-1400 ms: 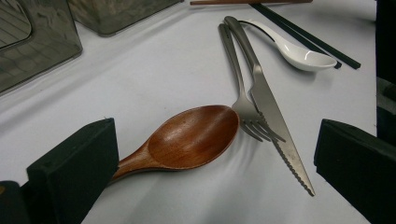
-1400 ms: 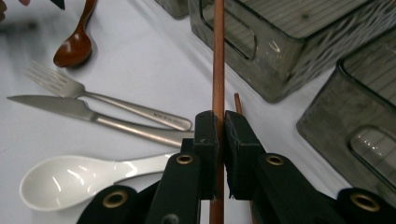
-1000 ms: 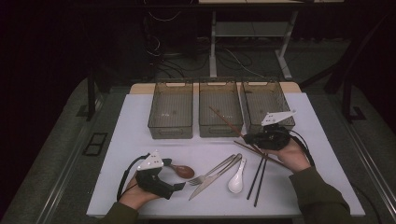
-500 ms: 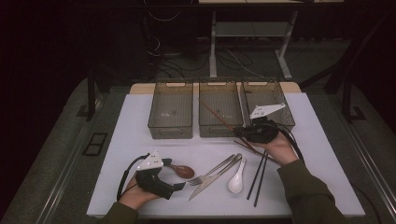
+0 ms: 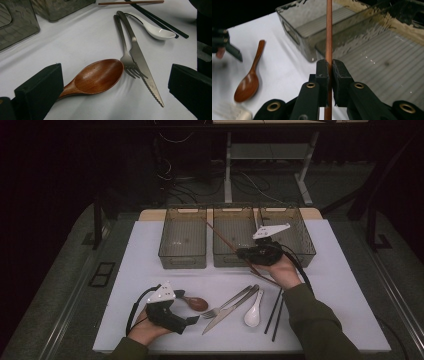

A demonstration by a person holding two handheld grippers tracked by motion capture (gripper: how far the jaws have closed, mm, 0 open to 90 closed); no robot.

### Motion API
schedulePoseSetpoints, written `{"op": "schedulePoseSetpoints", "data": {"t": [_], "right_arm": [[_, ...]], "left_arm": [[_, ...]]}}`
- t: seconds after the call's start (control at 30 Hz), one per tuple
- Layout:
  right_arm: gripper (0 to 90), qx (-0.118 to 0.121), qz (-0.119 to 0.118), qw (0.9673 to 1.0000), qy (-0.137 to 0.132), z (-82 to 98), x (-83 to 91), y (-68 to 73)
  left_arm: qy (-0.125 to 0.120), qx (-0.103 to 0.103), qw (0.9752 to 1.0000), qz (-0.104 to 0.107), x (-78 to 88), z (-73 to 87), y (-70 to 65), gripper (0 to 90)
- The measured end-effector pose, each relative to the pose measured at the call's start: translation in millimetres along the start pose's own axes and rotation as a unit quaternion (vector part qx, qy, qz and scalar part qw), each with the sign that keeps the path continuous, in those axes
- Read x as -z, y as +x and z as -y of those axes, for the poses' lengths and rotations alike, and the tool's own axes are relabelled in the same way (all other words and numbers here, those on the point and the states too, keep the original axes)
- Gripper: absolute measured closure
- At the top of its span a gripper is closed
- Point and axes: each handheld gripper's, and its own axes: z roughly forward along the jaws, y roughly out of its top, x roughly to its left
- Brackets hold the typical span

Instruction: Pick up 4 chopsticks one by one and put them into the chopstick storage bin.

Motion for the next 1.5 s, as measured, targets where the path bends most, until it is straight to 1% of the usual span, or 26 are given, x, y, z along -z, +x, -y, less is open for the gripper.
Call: {"op": "schedulePoseSetpoints", "data": {"t": [0.07,0.1,0.2,0.27,0.37,0.43,0.53,0.6,0.63,0.73,0.77,0.87,0.97,1.03,1.13,1.27,1.3,1.4,1.5], "right_arm": [[83.3,-0.003,-0.001,1.0000,-0.004,-7.5,-4.9,0.3],[83.3,-0.005,-0.001,1.0000,-0.007,-11.3,-7.2,0.6],[83.3,-0.012,-0.005,0.9998,-0.015,-22.4,-14.4,0.5],[83.3,-0.016,-0.006,0.9997,-0.016,-29.3,-20.2,0.5],[83.3,-0.015,-0.004,0.9998,-0.014,-39.3,-29.0,1.5],[83.3,-0.008,-0.001,0.9999,-0.012,-46.0,-34.6,2.4],[83.2,-0.003,0.000,1.0000,-0.009,-56.1,-42.9,5.0],[83.3,-0.001,0.001,1.0000,-0.008,-62.4,-48.4,6.3],[83.3,-0.001,0.001,1.0000,-0.007,-65.6,-51.1,7.3],[83.2,-0.002,0.000,0.9999,-0.012,-74.6,-59.7,9.6],[83.3,-0.003,0.000,1.0000,-0.009,-77.7,-62.4,10.3],[83.3,-0.002,0.003,0.9999,-0.011,-86.1,-72.2,12.3],[83.2,-0.009,0.005,0.9999,-0.013,-94.1,-81.5,13.5],[83.3,-0.012,0.007,0.9998,-0.012,-99.2,-88.5,15.0],[83.3,-0.006,0.011,0.9999,-0.006,-106.5,-100.0,17.9],[83.2,-0.008,0.014,0.9999,0.000,-114.7,-114.9,21.6],[83.2,-0.005,0.015,0.9999,0.000,-115.9,-119.0,21.9],[83.3,-0.013,0.018,0.9997,0.007,-118.3,-130.1,23.4],[83.2,-0.015,0.021,0.9996,0.011,-119.2,-140.7,23.6]], "left_arm": [[-0.001,0.000,1.0000,0.001,0.3,0.0,0.2,0.0],[-0.004,0.003,1.0000,0.001,0.0,0.1,-0.2,0.0],[-0.002,0.001,1.0000,0.002,0.5,-0.1,0.2,0.0],[-0.003,0.001,1.0000,0.002,0.7,-0.2,0.1,0.0],[-0.005,0.001,1.0000,0.002,0.7,-0.1,0.0,0.0],[-0.003,0.002,1.0000,0.003,1.3,-0.2,0.4,0.0],[-0.007,0.003,1.0000,0.003,1.6,0.0,0.4,0.0],[-0.007,-0.003,1.0000,0.003,1.5,-0.2,0.9,0.0],[-0.007,0.000,1.0000,0.004,1.3,-0.1,0.3,0.0],[-0.006,-0.002,1.0000,0.004,1.3,-0.2,0.3,0.0],[-0.006,-0.002,1.0000,0.004,1.2,-0.1,0.3,0.0],[-0.006,-0.003,1.0000,0.006,1.6,-0.1,0.4,0.0],[-0.011,0.002,0.9999,0.008,1.4,-0.1,-0.2,0.0],[-0.011,0.002,0.9999,0.008,1.5,-0.1,0.0,0.0],[-0.011,0.002,0.9999,0.010,1.8,-0.2,0.2,0.0],[-0.013,0.000,0.9998,0.012,2.0,-0.3,0.0,0.0],[-0.013,0.000,0.9998,0.012,2.0,-0.4,-0.1,0.0],[-0.012,0.000,0.9999,0.012,2.5,-0.4,-0.1,0.0],[-0.013,0.001,0.9998,0.013,3.1,-0.6,-0.3,0.0]]}}
